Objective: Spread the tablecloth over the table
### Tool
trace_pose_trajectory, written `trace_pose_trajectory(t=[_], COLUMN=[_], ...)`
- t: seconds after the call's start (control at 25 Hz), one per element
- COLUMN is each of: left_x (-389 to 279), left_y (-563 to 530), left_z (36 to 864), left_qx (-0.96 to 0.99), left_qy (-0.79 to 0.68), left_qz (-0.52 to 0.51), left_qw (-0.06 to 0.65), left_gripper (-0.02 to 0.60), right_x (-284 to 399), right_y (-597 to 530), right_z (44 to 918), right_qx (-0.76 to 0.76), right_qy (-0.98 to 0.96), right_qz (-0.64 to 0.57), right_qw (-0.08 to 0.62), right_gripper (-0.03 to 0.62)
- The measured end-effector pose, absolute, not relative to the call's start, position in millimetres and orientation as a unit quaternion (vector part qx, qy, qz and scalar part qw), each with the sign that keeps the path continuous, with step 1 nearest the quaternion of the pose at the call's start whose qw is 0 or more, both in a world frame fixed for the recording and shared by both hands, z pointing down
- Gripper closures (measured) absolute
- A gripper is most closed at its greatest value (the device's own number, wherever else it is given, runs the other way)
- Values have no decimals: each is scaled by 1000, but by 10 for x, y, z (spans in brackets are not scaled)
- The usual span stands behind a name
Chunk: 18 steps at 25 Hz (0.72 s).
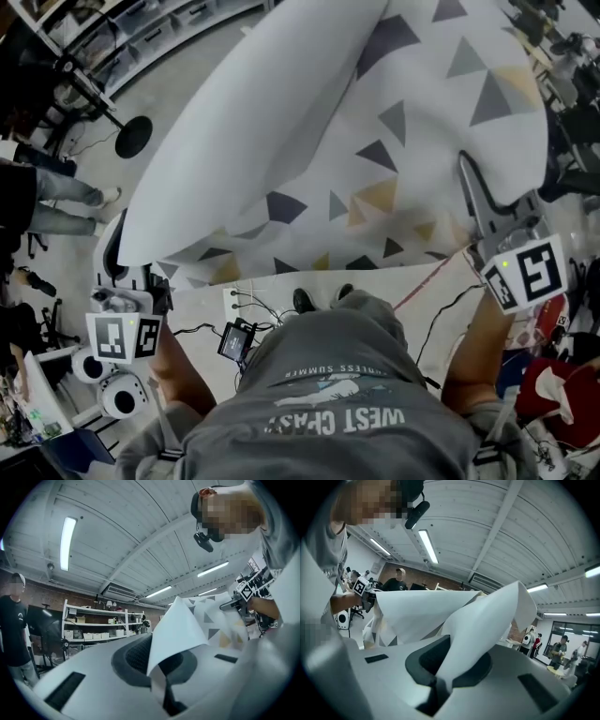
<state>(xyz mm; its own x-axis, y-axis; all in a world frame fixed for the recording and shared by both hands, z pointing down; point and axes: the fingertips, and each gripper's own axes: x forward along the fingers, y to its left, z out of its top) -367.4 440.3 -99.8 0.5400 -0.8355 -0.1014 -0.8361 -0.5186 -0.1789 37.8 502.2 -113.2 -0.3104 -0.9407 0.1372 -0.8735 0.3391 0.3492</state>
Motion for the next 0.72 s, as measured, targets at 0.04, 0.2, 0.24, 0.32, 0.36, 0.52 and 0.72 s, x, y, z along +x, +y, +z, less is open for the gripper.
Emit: trace_pose_trajectory(t=[0.04, 0.2, 0.24, 0.32, 0.36, 0.52, 0.72], left_x=[-3664, -3647, -3643, -3628, -3621, -3534, -3104], left_y=[4385, 4353, 4351, 4342, 4341, 4296, 3898], left_z=[-986, -908, -897, -893, -897, -886, -862], left_qx=[-872, -874, -874, -874, -874, -871, -860], left_qy=[479, 476, 476, 477, 477, 484, 503], left_qz=[1, -2, -3, -5, -6, -12, -22], left_qw=[102, 96, 95, 93, 93, 88, 87], left_gripper=[581, 581, 581, 581, 581, 581, 581], right_x=[381, 391, 400, 421, 422, 497, 942], right_y=[5015, 5014, 5014, 5003, 4996, 4885, 4354], right_z=[-1131, -1051, -1036, -1024, -1025, -1008, -938], right_qx=[567, 566, 564, 561, 560, 554, 537], right_qy=[-802, -805, -806, -808, -809, -813, -827], right_qz=[-103, -92, -91, -90, -90, -86, -82], right_qw=[157, 155, 155, 156, 156, 156, 148], right_gripper=[580, 580, 580, 580, 580, 580, 580])
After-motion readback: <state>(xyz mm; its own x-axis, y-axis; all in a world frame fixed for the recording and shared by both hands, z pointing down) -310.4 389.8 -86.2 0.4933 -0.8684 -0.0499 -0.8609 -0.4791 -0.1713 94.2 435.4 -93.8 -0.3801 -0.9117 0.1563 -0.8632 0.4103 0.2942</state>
